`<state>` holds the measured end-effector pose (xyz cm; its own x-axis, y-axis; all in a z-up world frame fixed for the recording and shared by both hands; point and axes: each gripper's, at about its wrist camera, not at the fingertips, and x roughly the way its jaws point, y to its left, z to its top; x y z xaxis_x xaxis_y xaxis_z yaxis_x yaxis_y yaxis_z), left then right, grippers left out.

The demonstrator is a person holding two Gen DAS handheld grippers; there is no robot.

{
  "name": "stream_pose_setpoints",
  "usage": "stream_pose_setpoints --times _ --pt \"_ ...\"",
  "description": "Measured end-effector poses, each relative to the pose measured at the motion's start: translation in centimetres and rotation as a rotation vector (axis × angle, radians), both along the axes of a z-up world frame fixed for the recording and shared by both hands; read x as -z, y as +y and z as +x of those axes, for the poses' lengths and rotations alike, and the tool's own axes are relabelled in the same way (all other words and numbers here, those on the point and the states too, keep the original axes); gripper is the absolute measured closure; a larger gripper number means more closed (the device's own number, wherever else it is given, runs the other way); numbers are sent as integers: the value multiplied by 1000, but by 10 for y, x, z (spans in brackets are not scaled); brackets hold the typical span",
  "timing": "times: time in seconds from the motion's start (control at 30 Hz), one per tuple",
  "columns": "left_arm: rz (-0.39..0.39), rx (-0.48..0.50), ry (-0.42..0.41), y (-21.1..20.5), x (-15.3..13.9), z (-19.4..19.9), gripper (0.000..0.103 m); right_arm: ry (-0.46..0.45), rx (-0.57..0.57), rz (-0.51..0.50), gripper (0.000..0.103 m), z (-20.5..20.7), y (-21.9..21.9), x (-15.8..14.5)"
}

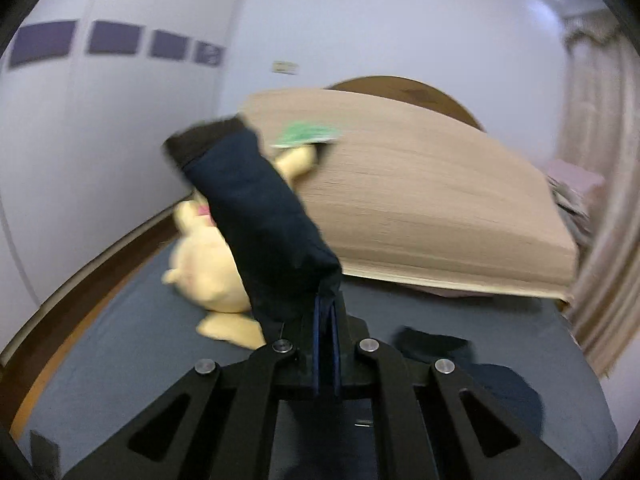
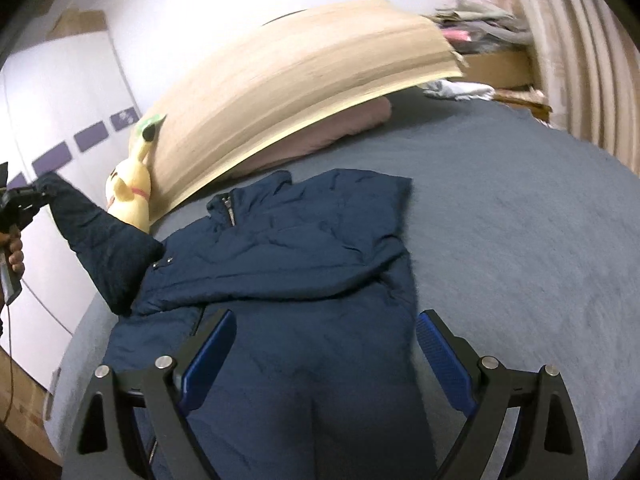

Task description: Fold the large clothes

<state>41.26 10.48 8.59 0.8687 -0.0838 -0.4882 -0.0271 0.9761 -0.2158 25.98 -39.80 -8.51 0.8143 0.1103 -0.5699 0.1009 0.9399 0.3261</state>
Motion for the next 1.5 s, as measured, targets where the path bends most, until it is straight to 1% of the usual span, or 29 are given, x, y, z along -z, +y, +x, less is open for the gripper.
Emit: stream_pose_setpoints --times 0.13,0.17,0.27,0.3,0.37,0.43,0.47,0.5,0.6,0.7,0.77,0.8,0.83,0.9,0.97,1.07,1.1,1.13,1.17,1.23,1.27,1.33,1.43,1.47,1.5 --pt "13 103 8 -67 1 5 98 -12 19 29 10 -15 -13 -2" --pt "11 137 27 -87 6 4 98 -11 23 35 10 -18 -16 -2" --pt "10 185 94 -127 28 9 97 -18 38 48 10 -26 -25 -3" --pt "10 199 121 -137 36 11 94 -17 43 51 10 -27 -27 -3" --pt "15 237 199 -160 57 21 81 -17 57 60 10 -32 -34 -3" --pt "10 255 234 -170 65 23 44 -16 68 64 10 -35 -40 -3" --pt "2 268 251 -175 71 24 38 -13 74 66 10 -37 -42 -3" --pt "-7 279 260 -179 71 12 34 -11 75 68 10 -38 -43 -3" --pt "-30 303 283 -178 72 12 34 -2 79 74 10 -39 -46 -2" --pt "-72 299 280 -165 66 7 33 8 69 79 10 -37 -44 -4" --pt "-87 279 270 -150 65 0 31 15 60 102 10 -33 -42 -7" --pt "-98 259 260 -137 66 -3 30 18 56 112 10 -31 -40 -8" --pt "-102 243 254 -128 71 -7 29 20 49 128 10 -29 -39 -10" --pt "-106 181 255 -94 86 -13 29 25 32 176 10 -19 -37 -15" --pt "-112 113 271 -64 102 -20 29 41 -2 254 10 -3 -35 -18" --pt "-140 -1 303 -16 133 -38 29 79 -27 389 10 35 -31 -16" --pt "-151 -37 322 1 145 -45 29 99 -29 435 10 47 -31 -12" --pt "-170 -65 340 17 157 -53 29 136 -20 514 10 63 -32 -3" --pt "-182 -77 348 24 163 -57 29 168 -8 591 10 76 -32 6" --pt "-214 -122 369 48 180 -73 29 206 -8 695 10 96 -27 21" --pt "-227 -136 373 57 187 -80 29 221 4 731 10 103 -24 29" --pt "-247 -152 381 67 194 -87 29 244 38 781 10 116 -18 41" --pt "-263 -165 385 81 197 -96 29 234 68 795 10 129 -13 47" --pt "-268 -168 383 83 198 -98 29 246 74 794 10 134 -12 50" --pt "-275 -168 380 85 198 -99 29 288 104 794 10 141 -9 59"
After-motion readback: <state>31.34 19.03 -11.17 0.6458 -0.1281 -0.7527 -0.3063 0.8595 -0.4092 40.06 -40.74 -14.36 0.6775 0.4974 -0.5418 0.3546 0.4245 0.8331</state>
